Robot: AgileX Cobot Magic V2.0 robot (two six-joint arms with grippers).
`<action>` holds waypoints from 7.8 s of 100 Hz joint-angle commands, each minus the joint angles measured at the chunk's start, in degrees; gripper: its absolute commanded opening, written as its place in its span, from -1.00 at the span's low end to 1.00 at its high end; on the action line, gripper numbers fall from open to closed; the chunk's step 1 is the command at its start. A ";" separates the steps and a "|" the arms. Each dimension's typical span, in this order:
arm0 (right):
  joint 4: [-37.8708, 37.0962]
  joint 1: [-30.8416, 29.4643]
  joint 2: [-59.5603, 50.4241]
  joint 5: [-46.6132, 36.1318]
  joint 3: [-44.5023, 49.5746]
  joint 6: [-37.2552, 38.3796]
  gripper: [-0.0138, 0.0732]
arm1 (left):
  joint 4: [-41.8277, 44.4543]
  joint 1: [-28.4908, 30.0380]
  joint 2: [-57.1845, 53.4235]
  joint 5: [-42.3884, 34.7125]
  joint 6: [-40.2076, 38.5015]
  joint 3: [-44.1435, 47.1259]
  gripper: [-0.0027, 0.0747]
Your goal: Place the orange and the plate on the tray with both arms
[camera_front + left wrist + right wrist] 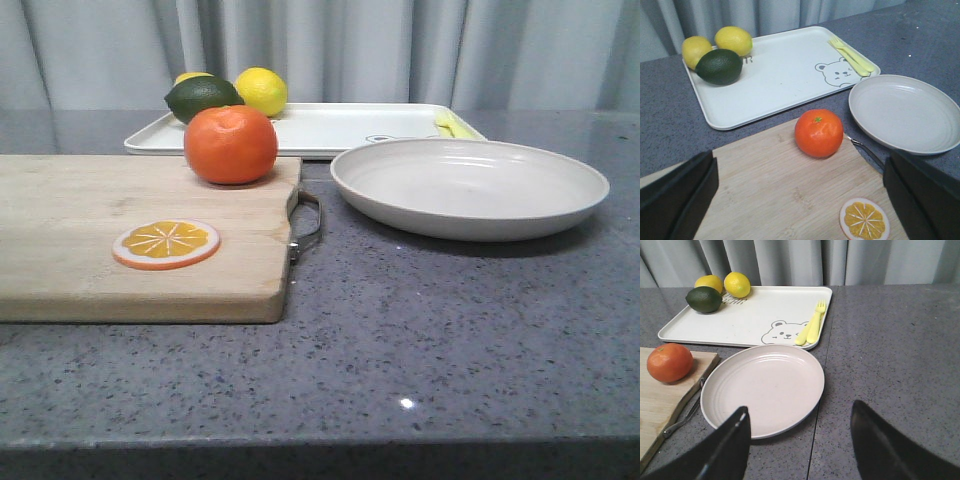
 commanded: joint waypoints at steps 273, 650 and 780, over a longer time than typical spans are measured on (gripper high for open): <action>-0.41 -0.40 0.85 -5.28 -1.85 -0.64 0.36 | -9.90 -31.64 49.13 -12.66 7.28 -33.40 -0.12; 9.04 -0.23 35.92 -12.98 -9.41 -0.64 0.34 | -1.57 -16.82 -2.89 -32.63 1.25 16.68 0.67; 9.16 0.93 63.74 -9.73 -16.56 -0.64 0.33 | -1.57 -16.82 -2.89 -32.63 1.25 16.68 0.67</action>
